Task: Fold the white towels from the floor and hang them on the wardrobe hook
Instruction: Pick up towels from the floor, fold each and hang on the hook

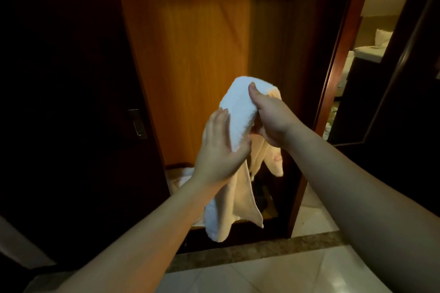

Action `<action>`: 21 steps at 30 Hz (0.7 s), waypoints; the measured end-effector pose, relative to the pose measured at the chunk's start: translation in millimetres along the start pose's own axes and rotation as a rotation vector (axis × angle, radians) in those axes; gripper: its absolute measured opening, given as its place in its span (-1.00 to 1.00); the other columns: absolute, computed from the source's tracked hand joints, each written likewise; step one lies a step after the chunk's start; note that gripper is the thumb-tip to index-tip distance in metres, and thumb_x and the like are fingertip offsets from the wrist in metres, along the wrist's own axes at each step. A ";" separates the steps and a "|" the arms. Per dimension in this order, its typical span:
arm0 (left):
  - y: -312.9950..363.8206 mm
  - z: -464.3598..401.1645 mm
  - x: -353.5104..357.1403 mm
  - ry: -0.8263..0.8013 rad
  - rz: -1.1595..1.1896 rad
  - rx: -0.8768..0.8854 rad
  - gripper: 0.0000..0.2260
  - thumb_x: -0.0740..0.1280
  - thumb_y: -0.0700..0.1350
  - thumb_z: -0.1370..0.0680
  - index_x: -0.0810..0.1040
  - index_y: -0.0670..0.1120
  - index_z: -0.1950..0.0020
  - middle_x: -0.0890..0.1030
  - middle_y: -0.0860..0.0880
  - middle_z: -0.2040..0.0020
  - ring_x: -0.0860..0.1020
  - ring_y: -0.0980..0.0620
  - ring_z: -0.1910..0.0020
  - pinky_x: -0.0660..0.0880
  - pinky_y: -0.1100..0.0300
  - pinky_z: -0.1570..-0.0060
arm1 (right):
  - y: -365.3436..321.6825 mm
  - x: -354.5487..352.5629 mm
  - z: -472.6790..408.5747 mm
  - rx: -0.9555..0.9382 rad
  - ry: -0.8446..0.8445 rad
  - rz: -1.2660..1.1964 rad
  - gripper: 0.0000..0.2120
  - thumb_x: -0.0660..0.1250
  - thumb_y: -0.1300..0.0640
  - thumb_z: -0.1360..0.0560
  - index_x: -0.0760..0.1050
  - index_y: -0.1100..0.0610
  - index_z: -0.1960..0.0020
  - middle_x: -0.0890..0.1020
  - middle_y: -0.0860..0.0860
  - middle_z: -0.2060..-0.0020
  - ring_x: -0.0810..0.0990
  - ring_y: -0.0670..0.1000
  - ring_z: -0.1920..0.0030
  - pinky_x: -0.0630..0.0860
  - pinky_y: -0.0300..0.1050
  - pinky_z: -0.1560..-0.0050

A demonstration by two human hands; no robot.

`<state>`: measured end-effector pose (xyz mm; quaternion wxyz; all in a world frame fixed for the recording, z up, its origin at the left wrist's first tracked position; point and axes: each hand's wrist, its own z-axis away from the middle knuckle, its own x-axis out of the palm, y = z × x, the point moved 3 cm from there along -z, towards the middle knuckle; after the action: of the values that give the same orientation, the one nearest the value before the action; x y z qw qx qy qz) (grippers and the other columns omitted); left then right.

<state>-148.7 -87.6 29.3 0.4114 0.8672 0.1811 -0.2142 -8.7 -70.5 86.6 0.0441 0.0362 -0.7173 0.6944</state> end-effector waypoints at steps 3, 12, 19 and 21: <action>3.0 -1.8 7.1 0.004 -0.033 -0.046 -0.33 0.30 -0.02 -0.57 0.05 0.08 -0.61 0.15 0.08 -0.61 0.15 0.07 -0.56 0.30 0.06 -0.42 | -9.2 5.6 -3.5 -0.036 0.046 0.045 -0.59 0.16 -0.31 -0.59 0.43 0.00 -0.18 0.58 0.06 -0.26 0.59 0.09 -0.23 0.54 0.13 -0.27; -1.1 -2.5 5.6 0.091 0.171 -0.160 -0.47 0.17 0.13 -0.59 0.17 0.18 -0.57 0.41 0.15 -0.47 0.43 0.15 -0.38 0.51 0.13 -0.25 | -31.7 1.2 -4.8 -0.103 0.165 -0.003 -0.58 0.14 -0.27 -0.63 0.40 0.05 -0.24 0.63 0.06 -0.16 0.63 0.09 -0.13 0.62 0.08 -0.10; -44.6 -7.0 2.3 0.081 -0.166 -0.255 -0.79 0.27 -0.16 -0.57 0.51 0.14 -0.10 0.54 0.18 0.24 0.53 0.19 0.28 0.41 0.21 0.41 | -56.6 -12.1 -1.2 -0.189 0.259 -0.082 -0.71 0.15 -0.25 -0.64 0.41 -0.04 0.01 0.66 0.01 -0.03 0.65 0.07 -0.06 0.62 0.03 0.12; -63.1 -7.0 -4.4 0.082 -0.241 -0.268 -0.85 0.26 -0.12 -0.59 0.53 0.15 -0.03 0.55 0.14 0.25 0.53 0.15 0.32 0.49 0.12 0.40 | -62.0 -22.0 -4.4 -0.200 0.305 -0.110 -0.71 0.16 -0.24 -0.64 0.42 -0.01 -0.04 0.65 0.02 -0.07 0.63 0.09 -0.11 0.63 0.11 0.00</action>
<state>-181.8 -45.0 -4.5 0.4868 0.7847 0.3272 -0.2004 20.2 -68.3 145.8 0.1935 -0.0350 -0.7646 0.6138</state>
